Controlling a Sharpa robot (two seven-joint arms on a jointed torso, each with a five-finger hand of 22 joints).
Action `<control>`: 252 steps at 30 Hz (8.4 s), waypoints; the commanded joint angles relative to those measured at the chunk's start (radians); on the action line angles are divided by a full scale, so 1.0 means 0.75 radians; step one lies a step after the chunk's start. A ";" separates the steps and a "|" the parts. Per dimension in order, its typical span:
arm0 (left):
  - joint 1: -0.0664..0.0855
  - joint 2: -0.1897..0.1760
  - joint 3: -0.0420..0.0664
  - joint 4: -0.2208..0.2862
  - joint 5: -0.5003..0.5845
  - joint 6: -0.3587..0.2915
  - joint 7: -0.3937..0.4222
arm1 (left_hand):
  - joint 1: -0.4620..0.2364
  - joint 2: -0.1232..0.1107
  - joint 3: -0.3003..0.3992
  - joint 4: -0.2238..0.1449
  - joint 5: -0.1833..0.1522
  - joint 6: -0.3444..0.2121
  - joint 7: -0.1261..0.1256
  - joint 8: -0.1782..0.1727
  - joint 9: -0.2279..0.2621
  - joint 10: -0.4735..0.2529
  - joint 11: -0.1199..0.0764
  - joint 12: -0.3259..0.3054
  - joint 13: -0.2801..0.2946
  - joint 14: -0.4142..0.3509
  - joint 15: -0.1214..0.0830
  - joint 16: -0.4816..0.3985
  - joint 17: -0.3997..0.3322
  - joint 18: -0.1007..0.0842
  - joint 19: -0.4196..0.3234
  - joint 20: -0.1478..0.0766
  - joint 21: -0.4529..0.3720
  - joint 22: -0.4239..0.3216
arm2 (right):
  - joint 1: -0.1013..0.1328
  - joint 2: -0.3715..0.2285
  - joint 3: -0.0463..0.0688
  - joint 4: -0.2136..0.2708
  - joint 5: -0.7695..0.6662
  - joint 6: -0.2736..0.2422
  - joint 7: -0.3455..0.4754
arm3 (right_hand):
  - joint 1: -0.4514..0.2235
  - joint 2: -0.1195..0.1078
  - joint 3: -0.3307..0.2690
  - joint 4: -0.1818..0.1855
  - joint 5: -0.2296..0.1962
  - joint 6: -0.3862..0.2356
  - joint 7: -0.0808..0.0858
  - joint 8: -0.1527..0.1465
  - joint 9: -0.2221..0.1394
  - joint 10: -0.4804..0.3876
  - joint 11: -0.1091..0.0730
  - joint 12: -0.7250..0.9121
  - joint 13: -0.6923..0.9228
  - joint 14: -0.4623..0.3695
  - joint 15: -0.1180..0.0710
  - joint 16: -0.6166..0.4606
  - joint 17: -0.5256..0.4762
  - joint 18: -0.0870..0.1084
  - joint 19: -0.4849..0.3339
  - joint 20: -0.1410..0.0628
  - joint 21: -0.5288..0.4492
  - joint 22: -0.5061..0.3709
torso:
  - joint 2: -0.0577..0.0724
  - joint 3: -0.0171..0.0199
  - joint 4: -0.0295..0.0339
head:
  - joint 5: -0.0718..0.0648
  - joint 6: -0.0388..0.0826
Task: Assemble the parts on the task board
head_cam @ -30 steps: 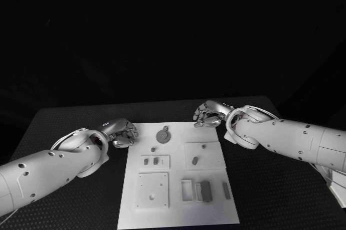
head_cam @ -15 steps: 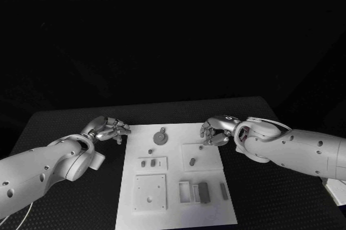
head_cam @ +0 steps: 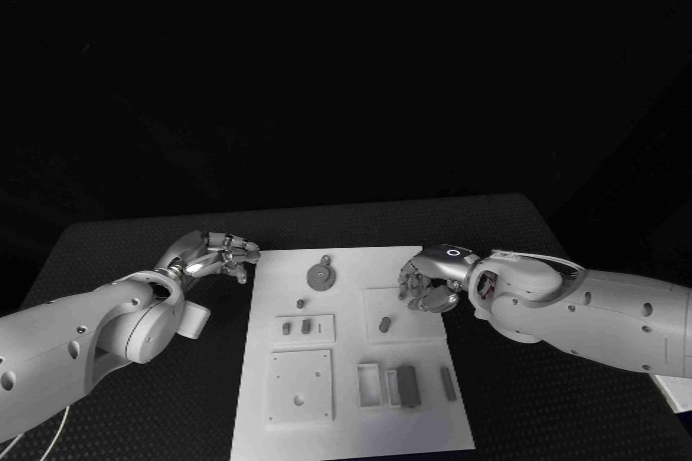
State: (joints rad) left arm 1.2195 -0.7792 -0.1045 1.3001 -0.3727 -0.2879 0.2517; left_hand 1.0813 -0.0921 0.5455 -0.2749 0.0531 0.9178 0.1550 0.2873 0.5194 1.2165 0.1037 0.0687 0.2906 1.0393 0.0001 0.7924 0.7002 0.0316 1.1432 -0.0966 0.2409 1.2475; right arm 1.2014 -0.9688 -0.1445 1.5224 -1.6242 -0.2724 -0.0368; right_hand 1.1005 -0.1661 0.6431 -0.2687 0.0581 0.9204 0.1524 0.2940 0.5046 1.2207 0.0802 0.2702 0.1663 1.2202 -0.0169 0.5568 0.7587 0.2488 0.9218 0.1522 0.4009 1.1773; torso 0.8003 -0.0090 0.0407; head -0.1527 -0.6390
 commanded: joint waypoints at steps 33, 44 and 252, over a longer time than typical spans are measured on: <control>0.001 0.006 0.001 -0.002 0.044 0.042 0.023 | -0.015 0.010 -0.008 -0.001 -0.002 -0.007 0.007 0.006 0.000 -0.009 0.001 0.000 -0.005 0.003 0.004 -0.018 -0.006 0.051 0.004 0.002 -0.015 -0.009 | -0.037 0.090 -0.001 -0.070 -0.166 -0.002 -0.049 | 0.086 0.107 -0.006 -0.032 -0.002 0.103 -0.037 0.042 0.007 0.121 -0.043 -0.021 0.026 0.081 -0.039 0.104 0.083 0.017 0.104 -0.039 0.040 0.046 | 0.000 0.0018 -0.0009 | 0.005 -0.012; 0.001 0.005 0.001 -0.003 0.044 0.041 0.016 | -0.013 0.011 -0.007 -0.002 -0.002 -0.008 0.007 0.005 0.000 -0.010 0.001 -0.001 -0.005 0.004 0.003 -0.019 -0.006 0.052 0.006 0.001 -0.017 -0.010 | -0.045 0.100 -0.001 -0.081 -0.207 0.019 -0.074 | 0.115 0.119 -0.009 -0.033 -0.001 0.143 -0.051 0.054 0.009 0.089 -0.034 -0.057 0.037 0.056 -0.043 0.121 0.097 0.017 0.111 -0.046 0.041 0.064 | 0.000 0.0016 -0.0002 | 0.004 -0.019; 0.000 0.052 0.001 -0.056 0.039 0.051 0.004 | 0.006 0.012 -0.009 -0.009 -0.001 -0.016 0.010 0.004 -0.003 -0.013 -0.002 0.001 -0.015 0.046 -0.006 -0.007 0.014 0.059 0.056 -0.008 -0.020 0.000 | -0.143 0.325 0.049 0.174 -0.150 -0.003 -0.002 | 0.215 0.082 -0.016 -0.035 -0.001 0.210 -0.078 0.068 0.016 0.114 -0.015 -0.203 -0.033 0.043 -0.030 0.162 0.120 0.017 0.142 -0.055 0.004 0.159 | 0.000 -0.0014 0.0001 | 0.212 -0.070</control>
State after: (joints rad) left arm 1.2189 -0.7410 -0.1043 1.2558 -0.3459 -0.2638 0.2450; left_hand 1.0775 -0.0882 0.5428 -0.2776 0.0531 0.9083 0.1595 0.2872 0.5187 1.2115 0.1015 0.0687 0.2805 1.0649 -0.0033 0.7861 0.7100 0.0305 1.1775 -0.1014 0.2321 1.2458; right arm 1.0955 -0.7265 -0.1079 1.6525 -1.7179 -0.3042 -0.0440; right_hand 1.2652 -0.1096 0.6359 -0.2925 0.0542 1.0792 0.0895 0.3416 0.5148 1.3047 0.0715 0.1216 0.1402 1.2524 -0.0309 0.6755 0.8478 0.2482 1.0220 0.1091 0.4084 1.2958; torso 0.8007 -0.0097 0.0414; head 0.0045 -0.6886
